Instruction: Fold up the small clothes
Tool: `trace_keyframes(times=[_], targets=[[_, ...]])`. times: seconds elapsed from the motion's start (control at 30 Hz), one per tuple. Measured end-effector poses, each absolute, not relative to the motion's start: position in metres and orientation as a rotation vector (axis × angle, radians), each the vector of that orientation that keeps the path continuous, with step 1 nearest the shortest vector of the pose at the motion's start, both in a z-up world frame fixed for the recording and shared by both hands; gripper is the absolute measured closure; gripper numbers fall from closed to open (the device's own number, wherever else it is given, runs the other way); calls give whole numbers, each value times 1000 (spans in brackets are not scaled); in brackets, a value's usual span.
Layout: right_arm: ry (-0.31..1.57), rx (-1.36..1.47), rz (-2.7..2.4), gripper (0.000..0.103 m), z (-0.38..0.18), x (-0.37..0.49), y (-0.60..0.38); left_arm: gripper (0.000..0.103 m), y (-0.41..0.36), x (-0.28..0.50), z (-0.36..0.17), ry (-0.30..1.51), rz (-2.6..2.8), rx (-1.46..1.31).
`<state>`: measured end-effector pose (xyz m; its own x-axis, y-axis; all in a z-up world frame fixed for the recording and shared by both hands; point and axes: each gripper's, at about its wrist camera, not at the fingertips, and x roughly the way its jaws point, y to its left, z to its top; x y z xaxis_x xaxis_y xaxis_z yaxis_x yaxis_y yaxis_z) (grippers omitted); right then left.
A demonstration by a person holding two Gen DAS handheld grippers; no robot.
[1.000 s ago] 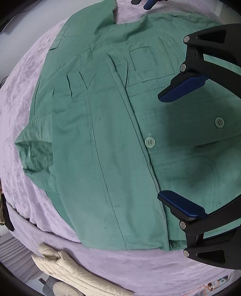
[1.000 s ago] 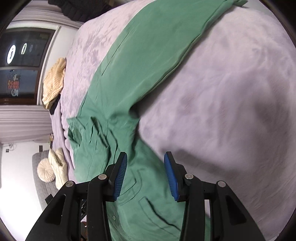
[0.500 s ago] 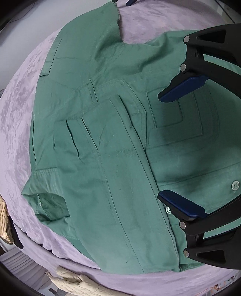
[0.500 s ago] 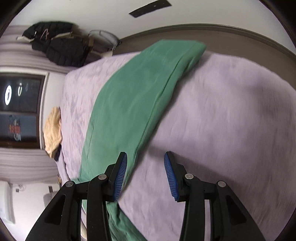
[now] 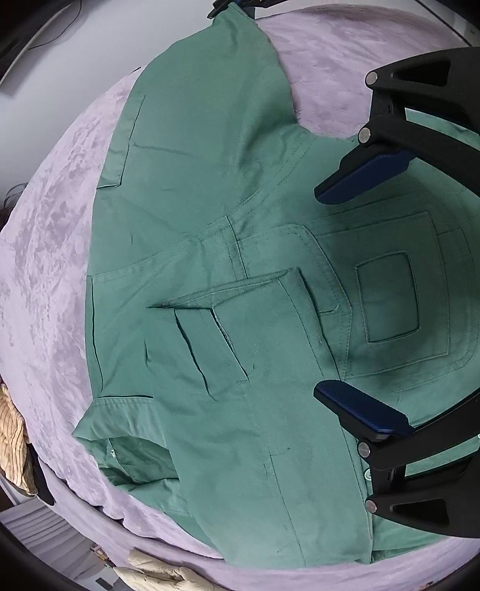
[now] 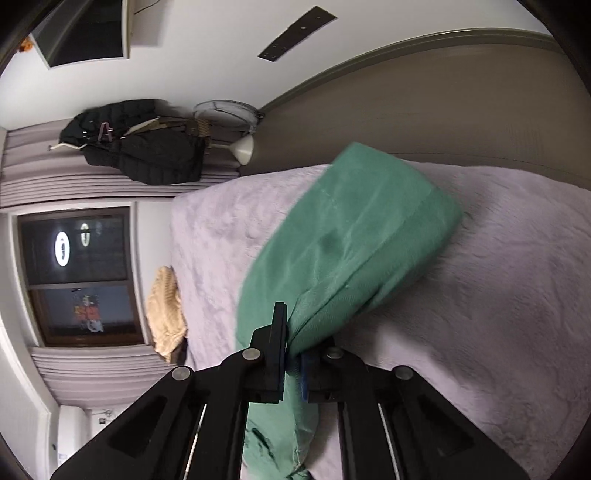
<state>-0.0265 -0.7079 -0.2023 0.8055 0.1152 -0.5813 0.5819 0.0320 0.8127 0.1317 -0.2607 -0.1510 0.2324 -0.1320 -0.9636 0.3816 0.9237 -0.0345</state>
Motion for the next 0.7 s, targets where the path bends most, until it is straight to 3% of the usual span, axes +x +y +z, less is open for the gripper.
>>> trace_keyframes(times=[0.33,0.53,0.7], targets=[[586,1197,-50,97,-104,58,-656,6,-210,148,-144,1284,-297,146],[706,877,170,97,-54,137,-535,6,-146,162,-141,1259,-214,83],[855,670,343,97,-69,185,-397,6,-74,165,-145,1250,-110,8]])
